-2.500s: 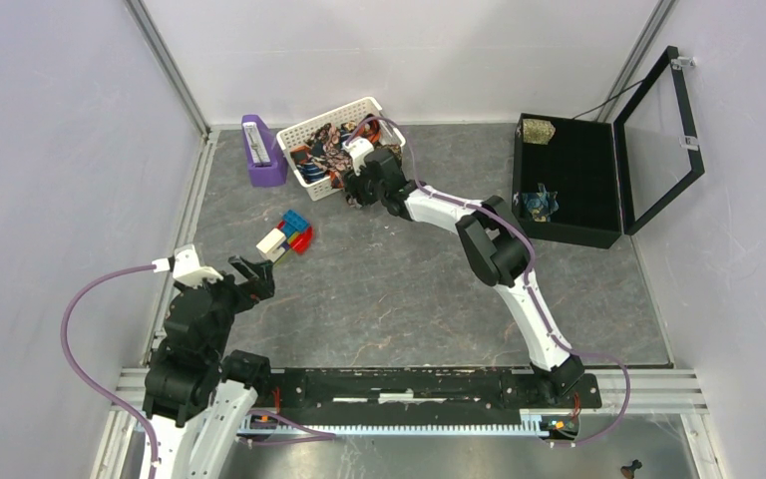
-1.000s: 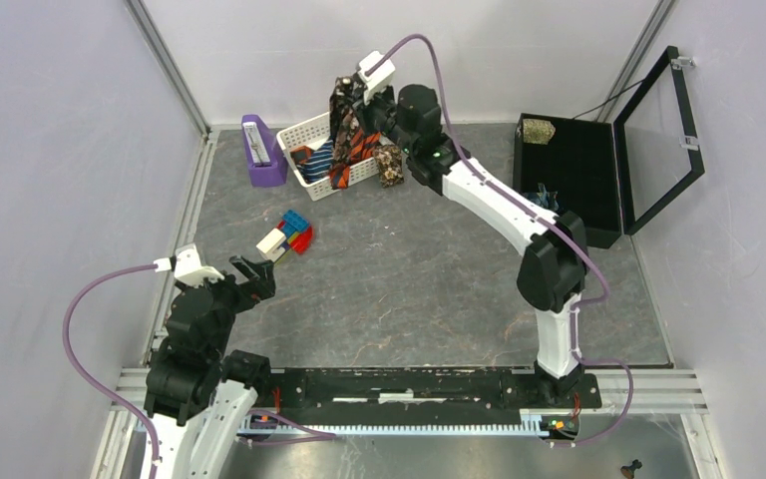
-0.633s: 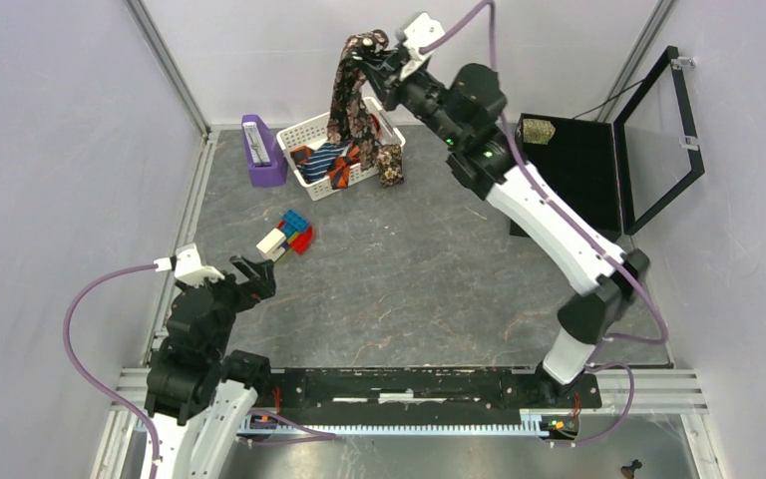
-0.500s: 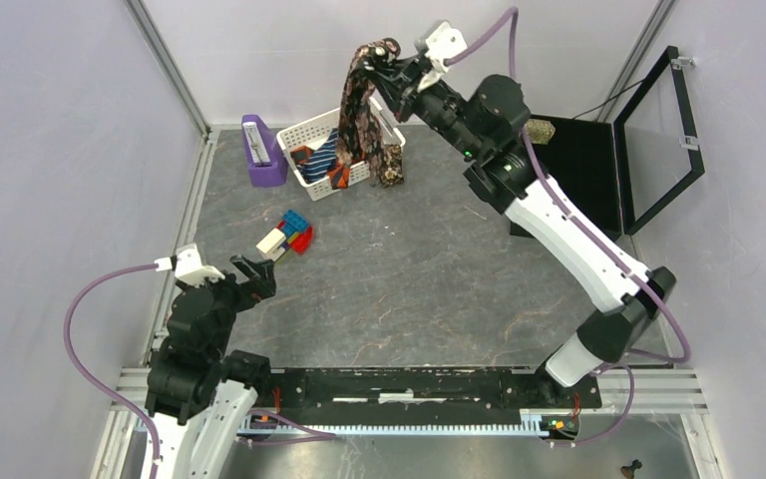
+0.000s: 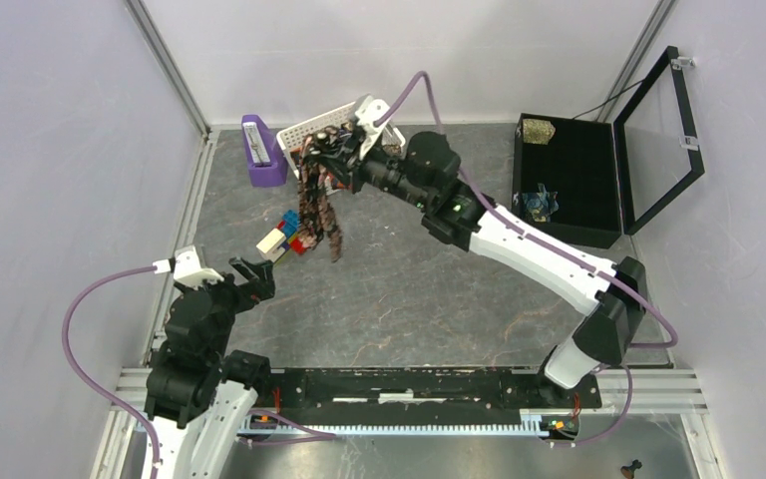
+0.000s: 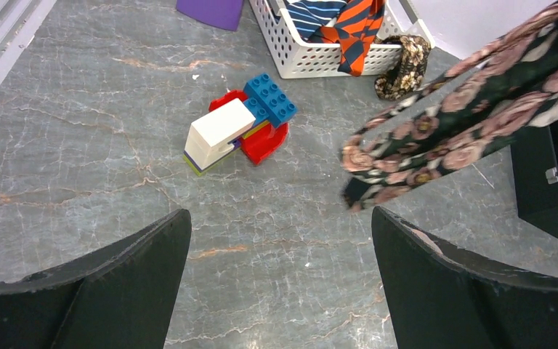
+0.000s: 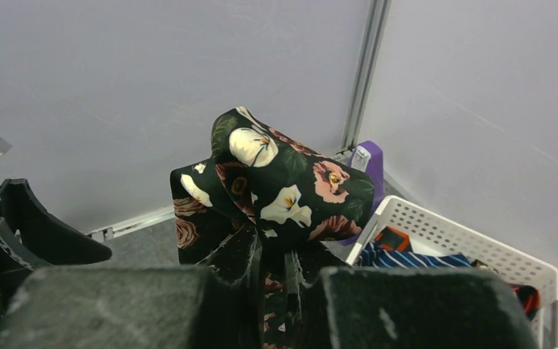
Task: Roll the ties
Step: Place the tie at the center of the board.
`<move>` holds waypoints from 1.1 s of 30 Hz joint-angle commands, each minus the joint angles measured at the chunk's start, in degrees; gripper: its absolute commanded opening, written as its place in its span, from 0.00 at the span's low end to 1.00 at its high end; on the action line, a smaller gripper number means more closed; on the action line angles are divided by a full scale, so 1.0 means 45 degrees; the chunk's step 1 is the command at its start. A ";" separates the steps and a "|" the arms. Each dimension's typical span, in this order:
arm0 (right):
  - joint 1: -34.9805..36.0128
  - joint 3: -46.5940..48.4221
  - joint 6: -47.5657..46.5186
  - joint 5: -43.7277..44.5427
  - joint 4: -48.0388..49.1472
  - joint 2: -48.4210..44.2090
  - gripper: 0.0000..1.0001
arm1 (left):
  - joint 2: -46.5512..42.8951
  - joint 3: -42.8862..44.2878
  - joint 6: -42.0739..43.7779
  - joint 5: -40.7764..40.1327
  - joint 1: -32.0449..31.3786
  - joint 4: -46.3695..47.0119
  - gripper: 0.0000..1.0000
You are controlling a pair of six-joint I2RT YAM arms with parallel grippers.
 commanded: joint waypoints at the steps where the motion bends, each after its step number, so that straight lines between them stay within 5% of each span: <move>1: 0.1108 -0.0117 0.0118 0.1912 0.0983 -0.0280 0.00 | -0.0154 -0.0035 0.0562 -0.0042 0.0036 0.0452 1.00; 12: 0.0697 -1.5265 0.0284 0.4428 0.6828 -0.7172 0.00 | -0.0036 -0.0025 0.0562 0.0128 0.0039 0.0488 1.00; 16: 0.0426 -1.8654 0.1902 0.5109 0.7150 -0.8763 0.06 | 0.0206 -0.0015 0.0584 0.0234 0.0036 0.0514 1.00; 24: 0.0402 -2.0971 0.3005 0.7057 0.5369 -1.1952 0.47 | 0.0385 0.0028 0.0584 0.0294 0.0035 0.0519 1.00; 30: 0.0402 -2.0543 0.3704 0.8470 0.2065 -1.3825 0.92 | 0.0973 0.0331 0.0317 0.0376 0.0021 0.0363 1.00; 33: 0.0403 -2.0040 0.4117 0.8504 0.0423 -1.4289 0.98 | 0.2003 0.0861 -0.0092 0.0621 0.0019 0.0040 1.00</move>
